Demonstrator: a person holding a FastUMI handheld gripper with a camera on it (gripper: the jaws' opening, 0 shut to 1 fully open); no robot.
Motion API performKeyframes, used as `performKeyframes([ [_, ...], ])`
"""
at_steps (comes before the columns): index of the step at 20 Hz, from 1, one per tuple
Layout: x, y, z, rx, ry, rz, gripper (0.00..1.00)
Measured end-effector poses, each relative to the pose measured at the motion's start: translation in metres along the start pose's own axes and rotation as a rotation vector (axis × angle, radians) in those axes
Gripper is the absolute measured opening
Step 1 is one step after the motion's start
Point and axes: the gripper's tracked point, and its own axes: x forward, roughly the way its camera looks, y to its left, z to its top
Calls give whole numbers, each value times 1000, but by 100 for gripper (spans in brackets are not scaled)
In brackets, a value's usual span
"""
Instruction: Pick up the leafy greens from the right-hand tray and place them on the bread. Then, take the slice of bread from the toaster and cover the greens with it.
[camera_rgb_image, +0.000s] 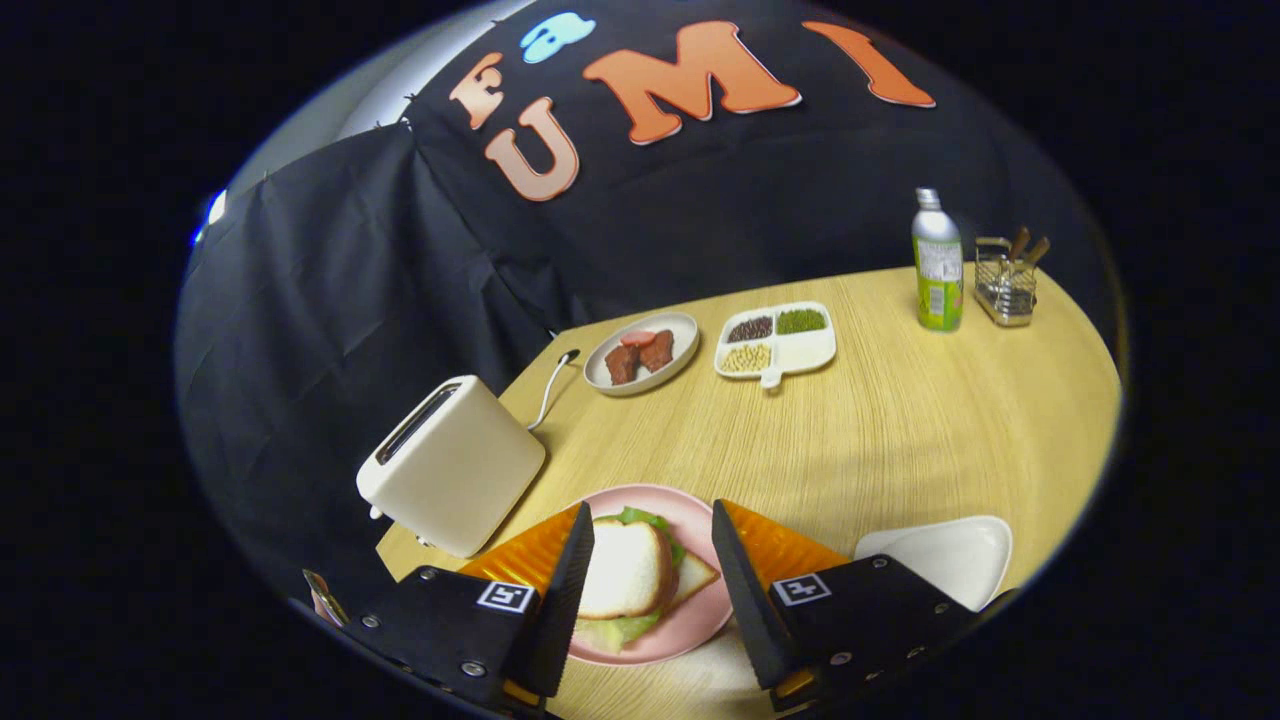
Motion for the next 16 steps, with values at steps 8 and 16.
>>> performKeyframes([
  [8,-25,8,75,-218,-277,-111,89],
  [16,-54,23,122,-299,-471,-147,90],
])
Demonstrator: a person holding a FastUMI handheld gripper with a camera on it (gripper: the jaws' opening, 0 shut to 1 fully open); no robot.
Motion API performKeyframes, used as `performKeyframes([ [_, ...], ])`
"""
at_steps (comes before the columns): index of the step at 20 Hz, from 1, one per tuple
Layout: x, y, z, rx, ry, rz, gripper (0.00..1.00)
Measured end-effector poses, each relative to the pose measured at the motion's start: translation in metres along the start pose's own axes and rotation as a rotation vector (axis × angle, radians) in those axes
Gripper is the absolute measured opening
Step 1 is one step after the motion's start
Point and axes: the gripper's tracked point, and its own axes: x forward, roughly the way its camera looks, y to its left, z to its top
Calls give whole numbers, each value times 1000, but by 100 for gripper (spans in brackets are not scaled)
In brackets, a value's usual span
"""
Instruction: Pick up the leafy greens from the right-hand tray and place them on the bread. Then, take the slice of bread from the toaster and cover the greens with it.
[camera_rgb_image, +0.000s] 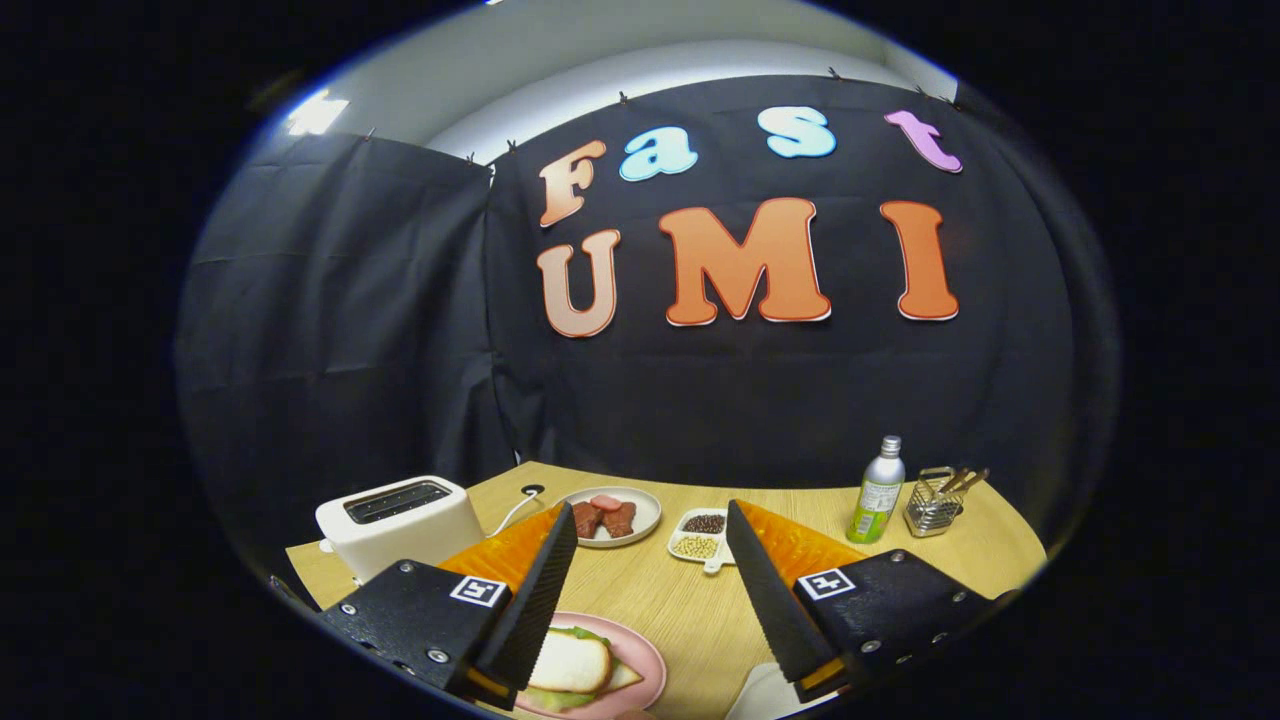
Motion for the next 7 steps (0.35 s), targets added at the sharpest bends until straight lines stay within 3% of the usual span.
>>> performKeyframes([
  [7,-9,-15,38,-99,-152,-102,93],
])
